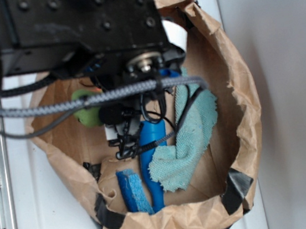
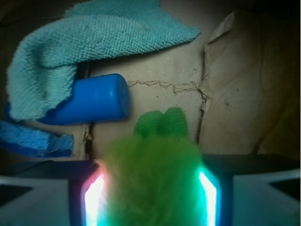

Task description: Grab the green animal.

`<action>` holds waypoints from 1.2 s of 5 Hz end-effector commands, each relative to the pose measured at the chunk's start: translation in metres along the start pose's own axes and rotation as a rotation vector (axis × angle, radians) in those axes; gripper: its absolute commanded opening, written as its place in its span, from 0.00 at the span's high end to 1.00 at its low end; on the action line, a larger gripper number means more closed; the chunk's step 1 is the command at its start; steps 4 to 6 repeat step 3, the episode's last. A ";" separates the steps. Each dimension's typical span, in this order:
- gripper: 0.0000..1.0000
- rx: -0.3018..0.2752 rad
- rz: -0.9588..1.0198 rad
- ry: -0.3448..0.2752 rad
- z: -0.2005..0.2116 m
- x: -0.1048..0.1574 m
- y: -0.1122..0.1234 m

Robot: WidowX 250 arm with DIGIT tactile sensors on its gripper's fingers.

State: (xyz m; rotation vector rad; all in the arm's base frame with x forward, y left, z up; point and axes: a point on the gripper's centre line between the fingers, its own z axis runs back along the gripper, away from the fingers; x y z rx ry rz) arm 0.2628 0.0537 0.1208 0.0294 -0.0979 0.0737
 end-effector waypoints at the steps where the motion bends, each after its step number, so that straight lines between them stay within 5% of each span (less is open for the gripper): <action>1: 1.00 -0.023 0.049 -0.147 0.071 0.016 0.010; 2: 1.00 -0.017 0.057 -0.142 0.092 0.026 -0.005; 3: 0.00 0.093 0.001 -0.182 0.088 0.021 -0.017; 6: 0.00 0.093 0.001 -0.182 0.088 0.021 -0.017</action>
